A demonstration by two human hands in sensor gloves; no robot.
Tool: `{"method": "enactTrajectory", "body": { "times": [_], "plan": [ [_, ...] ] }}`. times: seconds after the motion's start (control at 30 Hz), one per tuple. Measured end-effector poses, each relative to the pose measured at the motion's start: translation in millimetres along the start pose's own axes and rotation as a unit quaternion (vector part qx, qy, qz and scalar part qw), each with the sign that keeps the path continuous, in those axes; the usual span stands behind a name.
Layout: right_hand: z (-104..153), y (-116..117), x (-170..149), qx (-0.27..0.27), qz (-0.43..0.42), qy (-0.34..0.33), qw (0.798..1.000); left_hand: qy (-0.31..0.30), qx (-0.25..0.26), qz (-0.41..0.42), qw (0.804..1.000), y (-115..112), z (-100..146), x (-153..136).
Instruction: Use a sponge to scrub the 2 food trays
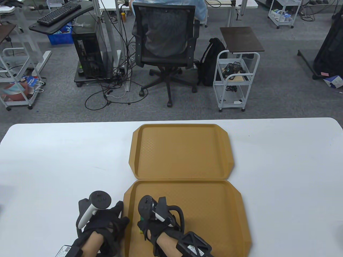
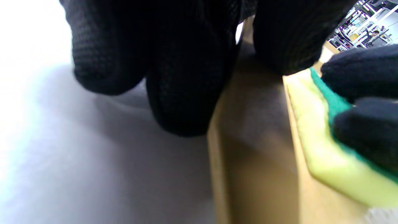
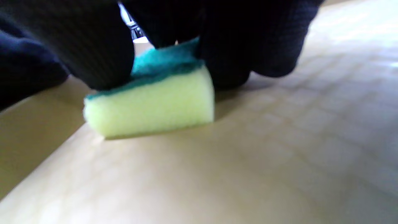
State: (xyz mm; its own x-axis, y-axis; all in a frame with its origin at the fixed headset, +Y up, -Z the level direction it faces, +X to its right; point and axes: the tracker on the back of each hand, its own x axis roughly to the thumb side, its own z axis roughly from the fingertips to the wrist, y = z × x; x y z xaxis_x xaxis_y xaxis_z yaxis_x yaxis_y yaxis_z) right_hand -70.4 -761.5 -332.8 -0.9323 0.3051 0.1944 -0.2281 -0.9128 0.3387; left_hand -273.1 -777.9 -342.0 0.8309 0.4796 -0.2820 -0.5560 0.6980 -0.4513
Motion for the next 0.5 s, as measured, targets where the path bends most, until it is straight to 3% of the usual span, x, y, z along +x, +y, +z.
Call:
{"method": "enactTrajectory", "body": {
  "times": [0.23,0.5],
  "plan": [
    [26,9,6,0.037,0.014,-0.015,0.999,0.001,0.001,0.000,1.000,0,0,0],
    [36,10,0,0.032,0.039,-0.022,0.998,0.001,0.003,-0.001,1.000,0,0,0]
  ]
}}
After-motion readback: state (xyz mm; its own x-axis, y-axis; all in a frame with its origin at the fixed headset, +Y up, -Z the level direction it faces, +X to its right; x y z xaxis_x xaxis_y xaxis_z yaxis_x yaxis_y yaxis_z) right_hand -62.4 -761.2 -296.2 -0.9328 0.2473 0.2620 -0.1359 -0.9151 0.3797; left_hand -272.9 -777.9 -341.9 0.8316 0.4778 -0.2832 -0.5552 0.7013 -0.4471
